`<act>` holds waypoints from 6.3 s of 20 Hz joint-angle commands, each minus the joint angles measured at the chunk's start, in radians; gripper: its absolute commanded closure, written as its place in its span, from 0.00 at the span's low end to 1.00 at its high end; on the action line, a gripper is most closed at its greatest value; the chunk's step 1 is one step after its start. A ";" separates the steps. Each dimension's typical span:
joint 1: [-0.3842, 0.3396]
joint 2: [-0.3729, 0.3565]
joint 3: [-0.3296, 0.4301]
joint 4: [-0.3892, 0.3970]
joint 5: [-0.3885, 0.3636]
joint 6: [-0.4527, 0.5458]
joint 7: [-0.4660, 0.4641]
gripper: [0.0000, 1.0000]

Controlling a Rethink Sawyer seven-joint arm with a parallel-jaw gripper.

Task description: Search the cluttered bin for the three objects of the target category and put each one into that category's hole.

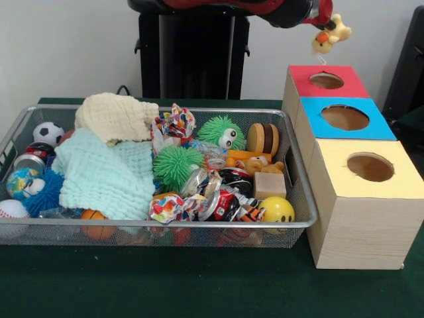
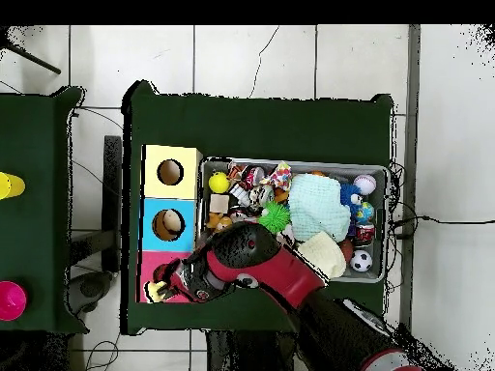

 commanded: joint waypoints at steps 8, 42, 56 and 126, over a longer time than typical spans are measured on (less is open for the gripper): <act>-0.106 -0.008 0.238 -0.012 0.011 0.000 -0.115 1.00; -0.141 0.152 0.219 -0.147 -0.182 -0.138 -0.067 1.00; -0.167 0.194 0.250 -0.185 -0.205 -0.173 -0.078 1.00; 0.012 0.377 0.071 -0.541 -0.384 0.231 0.013 1.00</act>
